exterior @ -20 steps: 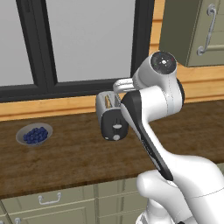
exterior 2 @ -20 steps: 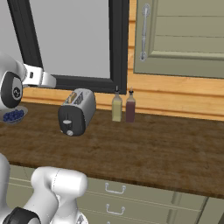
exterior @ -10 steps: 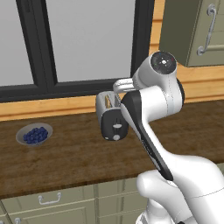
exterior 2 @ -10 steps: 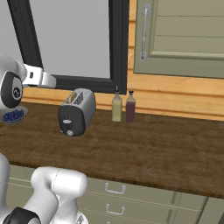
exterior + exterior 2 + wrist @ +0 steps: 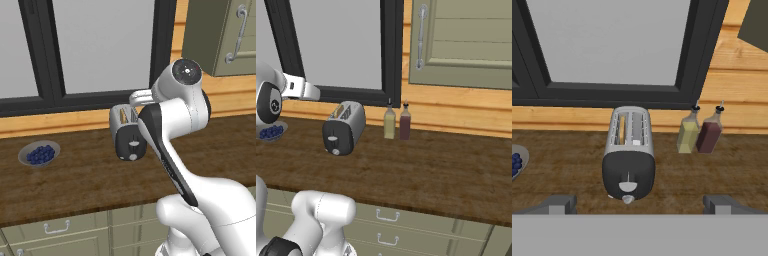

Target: Start the toaster. Once the lever pops up, take the bread to the plate on the dining counter.

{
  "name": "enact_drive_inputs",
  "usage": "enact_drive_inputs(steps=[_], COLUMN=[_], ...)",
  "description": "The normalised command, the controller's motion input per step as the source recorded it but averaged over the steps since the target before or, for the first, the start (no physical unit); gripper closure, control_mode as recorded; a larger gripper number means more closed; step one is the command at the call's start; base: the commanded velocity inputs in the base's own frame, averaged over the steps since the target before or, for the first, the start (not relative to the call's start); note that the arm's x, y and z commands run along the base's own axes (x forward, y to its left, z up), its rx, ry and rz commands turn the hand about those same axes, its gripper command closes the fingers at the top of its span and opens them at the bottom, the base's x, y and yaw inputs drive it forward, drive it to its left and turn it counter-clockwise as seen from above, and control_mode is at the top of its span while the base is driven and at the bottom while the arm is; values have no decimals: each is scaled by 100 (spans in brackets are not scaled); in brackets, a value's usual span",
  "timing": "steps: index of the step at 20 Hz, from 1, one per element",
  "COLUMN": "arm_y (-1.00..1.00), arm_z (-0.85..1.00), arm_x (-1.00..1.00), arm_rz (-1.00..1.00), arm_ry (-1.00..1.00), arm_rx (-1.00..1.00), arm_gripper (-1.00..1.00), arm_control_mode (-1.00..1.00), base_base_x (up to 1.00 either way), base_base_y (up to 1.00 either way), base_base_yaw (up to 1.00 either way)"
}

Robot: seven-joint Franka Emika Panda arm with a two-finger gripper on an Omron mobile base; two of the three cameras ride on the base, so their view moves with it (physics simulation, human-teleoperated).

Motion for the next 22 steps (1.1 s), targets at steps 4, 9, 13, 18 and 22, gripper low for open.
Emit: enact_drive_inputs(steps=[4, 9, 13, 18, 22], arm_y=[0, 0, 0, 0, 0], arm_z=[0, 0, 0, 0, 0], arm_x=[0, 0, 0, 0, 0], arm_rz=[0, 0, 0, 0, 0], arm_ry=[0, 0, 0, 0, 0], arm_rx=[0, 0, 0, 0, 0], arm_gripper=[-100, -100, -100, -100, -100], arm_control_mode=[-100, -100, -100, -100, -100], base_base_x=[0, 0, 0, 0, 0], base_base_y=[0, 0, 0, 0, 0], base_base_yaw=[0, 0, 0, 0, 0])
